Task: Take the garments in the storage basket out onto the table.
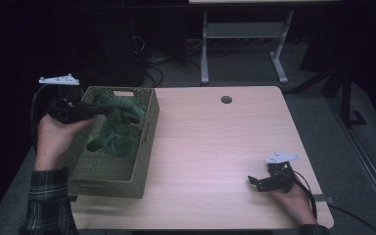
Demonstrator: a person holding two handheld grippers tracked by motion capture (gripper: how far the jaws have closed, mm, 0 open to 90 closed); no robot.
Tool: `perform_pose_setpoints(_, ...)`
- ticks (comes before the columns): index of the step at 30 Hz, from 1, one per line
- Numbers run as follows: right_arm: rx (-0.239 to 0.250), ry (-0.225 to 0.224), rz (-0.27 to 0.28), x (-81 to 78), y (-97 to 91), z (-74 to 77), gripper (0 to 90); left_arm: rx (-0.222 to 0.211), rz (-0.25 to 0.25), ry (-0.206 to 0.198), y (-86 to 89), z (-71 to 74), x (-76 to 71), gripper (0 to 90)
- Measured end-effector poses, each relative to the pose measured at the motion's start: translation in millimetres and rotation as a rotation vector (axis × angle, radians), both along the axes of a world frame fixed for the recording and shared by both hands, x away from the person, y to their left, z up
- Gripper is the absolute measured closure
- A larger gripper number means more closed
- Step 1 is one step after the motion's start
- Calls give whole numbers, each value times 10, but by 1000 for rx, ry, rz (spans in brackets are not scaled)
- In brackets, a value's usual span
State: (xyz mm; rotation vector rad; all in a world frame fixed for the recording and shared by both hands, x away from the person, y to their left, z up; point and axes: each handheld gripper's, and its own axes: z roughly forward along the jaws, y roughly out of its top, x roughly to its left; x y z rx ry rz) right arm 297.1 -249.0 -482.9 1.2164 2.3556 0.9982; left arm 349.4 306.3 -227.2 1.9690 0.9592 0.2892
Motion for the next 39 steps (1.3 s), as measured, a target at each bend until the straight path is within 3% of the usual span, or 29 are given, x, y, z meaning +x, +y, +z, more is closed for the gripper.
perform_pose_setpoints(13, -2, -1, 1, 1, -2, 0, 25, -18, -91, -73, -334, 378, -16, 858)
perform_pose_setpoints(19, -2, -1, 1, 1, -2, 0, 24, -25, -135, -93, -556, 433, 8, 858)
perform_pose_setpoints(28, 0, 0, 0, 0, 0, 0, 25, -19, -191, -92, -898, 404, 60, 858)
perform_pose_setpoints(39, 1, 0, -1, 0, 0, 0, 25, -5, -266, -67, -1501, 168, 131, 858)
